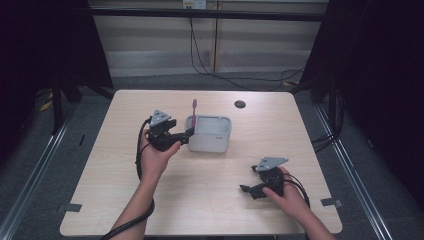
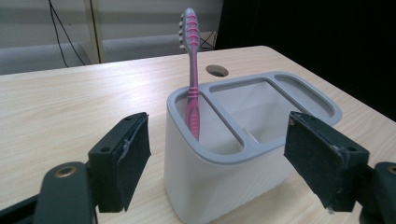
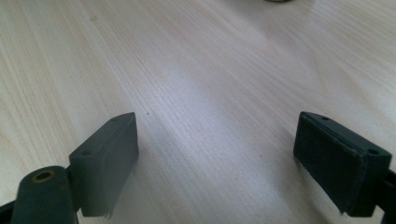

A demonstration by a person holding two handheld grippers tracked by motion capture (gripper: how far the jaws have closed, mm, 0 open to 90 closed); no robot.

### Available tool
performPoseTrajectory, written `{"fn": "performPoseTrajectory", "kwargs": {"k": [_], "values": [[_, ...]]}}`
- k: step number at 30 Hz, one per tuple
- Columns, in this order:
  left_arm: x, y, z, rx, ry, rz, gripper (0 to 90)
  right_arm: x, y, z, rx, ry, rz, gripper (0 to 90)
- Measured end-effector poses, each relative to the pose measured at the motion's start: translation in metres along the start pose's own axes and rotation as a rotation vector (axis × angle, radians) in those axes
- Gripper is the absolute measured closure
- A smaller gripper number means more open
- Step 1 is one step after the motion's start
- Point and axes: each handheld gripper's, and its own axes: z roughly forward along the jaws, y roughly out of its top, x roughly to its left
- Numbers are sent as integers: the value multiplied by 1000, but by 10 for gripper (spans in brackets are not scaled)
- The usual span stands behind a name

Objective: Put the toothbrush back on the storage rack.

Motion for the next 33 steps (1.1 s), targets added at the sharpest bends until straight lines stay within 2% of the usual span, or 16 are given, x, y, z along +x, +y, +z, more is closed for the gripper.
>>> {"fn": "performPoseTrajectory", "kwargs": {"k": [9,15,33], "values": [[6,-5,-9,3,0,8,213,0,0,0,0,0,-1,134],[8,-10,-13,10,-16,11,214,0,0,0,0,0,-1,134],[21,-36,-23,60,-25,17,213,0,0,0,0,0,0,135]]}}
